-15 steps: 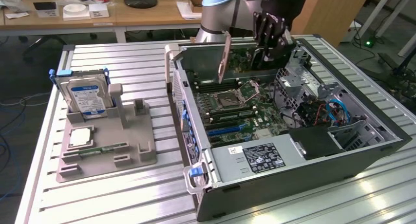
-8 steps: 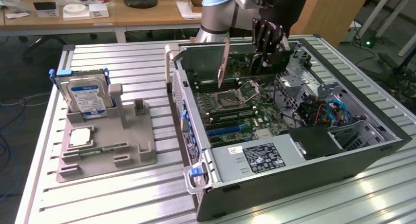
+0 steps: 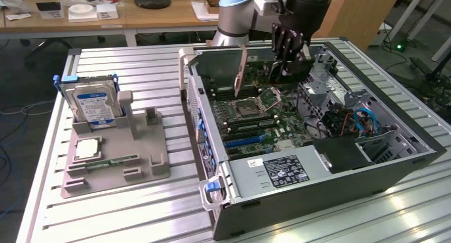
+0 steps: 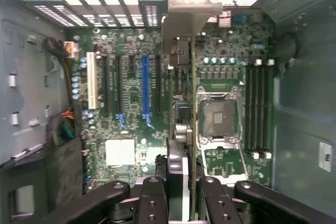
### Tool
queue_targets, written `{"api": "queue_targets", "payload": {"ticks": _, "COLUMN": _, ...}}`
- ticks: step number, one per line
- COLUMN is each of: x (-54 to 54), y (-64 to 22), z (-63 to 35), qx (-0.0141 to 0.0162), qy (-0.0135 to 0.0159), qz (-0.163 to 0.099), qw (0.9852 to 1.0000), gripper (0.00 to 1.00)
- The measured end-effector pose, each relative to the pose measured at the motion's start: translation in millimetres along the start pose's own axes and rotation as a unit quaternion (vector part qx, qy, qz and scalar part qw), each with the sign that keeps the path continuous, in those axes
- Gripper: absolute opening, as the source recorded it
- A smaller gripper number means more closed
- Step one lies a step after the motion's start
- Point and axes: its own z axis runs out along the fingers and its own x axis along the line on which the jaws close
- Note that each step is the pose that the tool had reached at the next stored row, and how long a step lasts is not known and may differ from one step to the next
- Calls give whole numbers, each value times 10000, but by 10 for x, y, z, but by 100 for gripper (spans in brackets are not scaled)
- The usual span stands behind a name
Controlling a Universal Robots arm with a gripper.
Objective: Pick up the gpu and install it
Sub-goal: 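Insert the gpu into the slot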
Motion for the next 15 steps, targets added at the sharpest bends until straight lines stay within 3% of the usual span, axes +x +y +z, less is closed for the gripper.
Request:
{"api": "queue_targets", "payload": {"ticks": 6, "x": 42, "y": 0, "z": 29, "qx": 0, "qy": -1, "qz": 6, "qw": 10000, "gripper": 28}}
{"api": "queue_targets", "payload": {"ticks": 11, "x": 61, "y": 60, "z": 113, "qx": 0, "qy": -1, "qz": 5, "qw": 10000, "gripper": 28}}
{"api": "queue_targets", "payload": {"ticks": 15, "x": 163, "y": 57, "z": 170, "qx": 0, "qy": -2, "qz": 5, "qw": 10000, "gripper": 28}}
